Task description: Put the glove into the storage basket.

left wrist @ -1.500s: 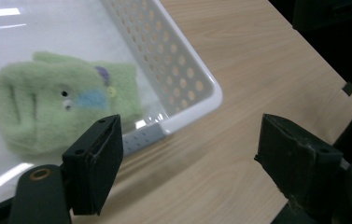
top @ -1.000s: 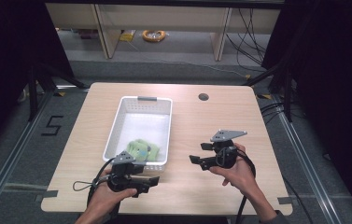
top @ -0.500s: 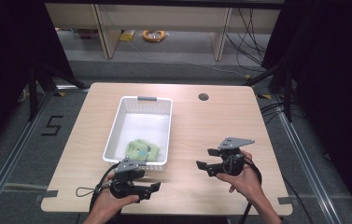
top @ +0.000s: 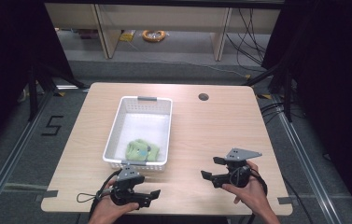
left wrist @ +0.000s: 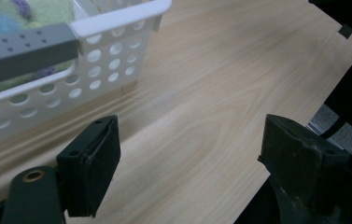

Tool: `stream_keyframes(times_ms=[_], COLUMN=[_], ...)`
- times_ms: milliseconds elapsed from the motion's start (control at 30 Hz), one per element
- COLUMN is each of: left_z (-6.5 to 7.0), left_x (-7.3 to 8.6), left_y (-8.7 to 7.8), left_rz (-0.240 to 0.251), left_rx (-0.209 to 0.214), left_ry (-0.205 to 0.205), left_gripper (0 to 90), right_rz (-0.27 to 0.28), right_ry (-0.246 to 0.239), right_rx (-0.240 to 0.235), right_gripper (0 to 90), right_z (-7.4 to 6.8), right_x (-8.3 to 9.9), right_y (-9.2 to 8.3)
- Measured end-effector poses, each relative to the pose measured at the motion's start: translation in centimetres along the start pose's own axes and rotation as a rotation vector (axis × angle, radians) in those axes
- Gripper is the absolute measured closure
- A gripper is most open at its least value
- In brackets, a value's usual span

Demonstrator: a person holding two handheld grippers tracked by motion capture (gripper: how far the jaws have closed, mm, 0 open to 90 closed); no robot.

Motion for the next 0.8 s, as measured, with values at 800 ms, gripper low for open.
stream_keyframes(times_ms=[800], left_z=[0.6], left_x=[3.8], left_y=[-0.1], left_rz=[-0.038], left_rx=[-0.005], left_ry=[0.069], left_gripper=[17.4], right_rz=[-0.021], right_ry=[-0.044], right_rx=[0.012], right_gripper=[18.9], right_z=[-1.2], right_x=[4.8], right_y=[-1.8])
Point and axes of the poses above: each handheld gripper's, and its own axes: y roughly forward along the jaws, x roughly out of its underside, z roughly to its right, the point moved 9 cm from there along y, roughly forward along the jaws, and after that the axes turned 13 degrees about z, right-handed, at the moved point
